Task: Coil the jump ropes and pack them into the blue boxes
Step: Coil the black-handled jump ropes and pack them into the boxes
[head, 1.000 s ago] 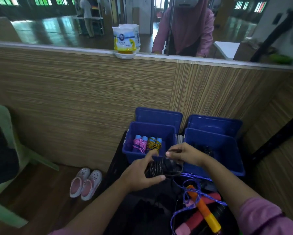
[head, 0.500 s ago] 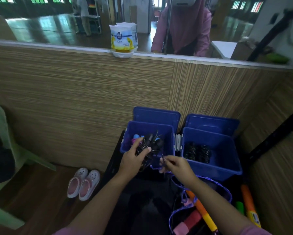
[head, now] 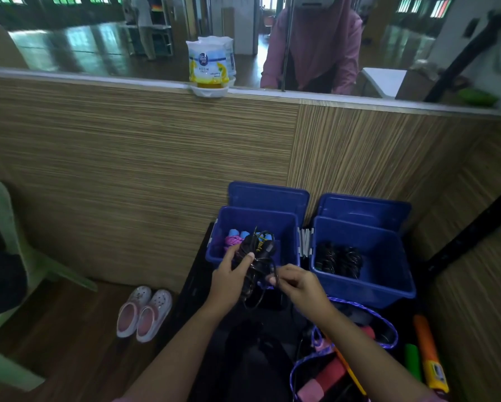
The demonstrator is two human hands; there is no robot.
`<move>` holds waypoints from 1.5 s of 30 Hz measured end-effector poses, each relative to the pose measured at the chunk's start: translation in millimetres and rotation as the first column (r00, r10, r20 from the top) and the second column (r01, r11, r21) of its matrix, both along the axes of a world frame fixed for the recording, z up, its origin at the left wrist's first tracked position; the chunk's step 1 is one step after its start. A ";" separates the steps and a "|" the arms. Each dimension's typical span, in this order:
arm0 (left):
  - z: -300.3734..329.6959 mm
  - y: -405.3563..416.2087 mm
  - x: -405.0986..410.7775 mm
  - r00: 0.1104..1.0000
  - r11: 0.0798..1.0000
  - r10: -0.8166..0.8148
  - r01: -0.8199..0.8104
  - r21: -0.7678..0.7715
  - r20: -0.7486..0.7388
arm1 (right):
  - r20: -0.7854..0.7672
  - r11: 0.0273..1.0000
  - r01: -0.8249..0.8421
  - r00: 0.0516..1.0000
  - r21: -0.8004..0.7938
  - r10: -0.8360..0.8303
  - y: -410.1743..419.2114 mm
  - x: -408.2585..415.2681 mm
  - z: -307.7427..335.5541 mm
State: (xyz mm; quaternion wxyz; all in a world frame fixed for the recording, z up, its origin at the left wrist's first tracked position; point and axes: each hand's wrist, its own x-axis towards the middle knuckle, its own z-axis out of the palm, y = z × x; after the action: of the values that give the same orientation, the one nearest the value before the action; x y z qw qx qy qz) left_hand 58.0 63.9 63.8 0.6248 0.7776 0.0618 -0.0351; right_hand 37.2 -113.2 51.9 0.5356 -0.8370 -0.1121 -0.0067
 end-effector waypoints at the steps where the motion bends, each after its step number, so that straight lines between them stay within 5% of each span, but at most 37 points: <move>1: 1.9 0.0 0.7 1.000 1.000 -0.002 0.002 -0.017 -0.005 | -0.021 1.000 0.006 1.000 0.011 -0.006 -0.1 0.4 1.3; 6: 2.6 3.0 3.8 1.000 1.000 -0.001 0.000 -0.023 -0.032 | -0.163 0.995 0.057 0.986 0.080 -0.043 2.9 -0.8 10.6; 12: 3.7 0.0 -1.5 0.999 0.999 -0.033 0.033 0.029 0.003 | -0.092 0.980 0.091 0.993 0.175 -0.076 0.4 -6.5 12.6; 19: 4.6 0.2 -15.6 0.970 0.982 -0.182 0.169 0.088 0.160 | -0.356 0.686 0.327 0.928 0.649 -0.106 -9.1 8.3 34.6; 22: 1.7 -0.4 -21.4 0.946 0.957 -0.276 0.254 0.138 0.169 | -0.412 0.745 0.324 0.908 0.583 -0.073 -14.4 9.1 41.9; 28: -9.0 -2.7 -20.0 0.916 0.915 -0.357 0.306 0.262 0.180 | -0.352 0.748 0.441 0.890 0.496 -0.291 -10.9 10.7 41.3; 36: -7.4 -0.5 -16.2 0.867 0.822 -0.472 0.368 0.435 0.159 | -0.530 0.733 0.479 0.826 0.483 -0.191 -14.4 12.7 39.7; 43: -15.4 -0.5 -16.5 0.848 0.678 -0.527 0.376 0.632 0.060 | -0.378 0.893 0.183 0.926 0.411 -0.016 -22.4 11.9 40.4; 45: -17.2 -2.5 -17.3 0.855 0.626 -0.519 0.368 0.688 0.015 | -0.258 0.970 0.055 0.966 0.235 0.007 -16.3 14.4 34.4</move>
State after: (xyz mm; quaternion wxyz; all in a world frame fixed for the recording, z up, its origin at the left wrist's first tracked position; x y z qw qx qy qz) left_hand 40.7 61.3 46.6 0.2813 0.9368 -0.1913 -0.0814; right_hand 51.6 -129.5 86.3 0.6427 -0.7611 -0.0299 0.0818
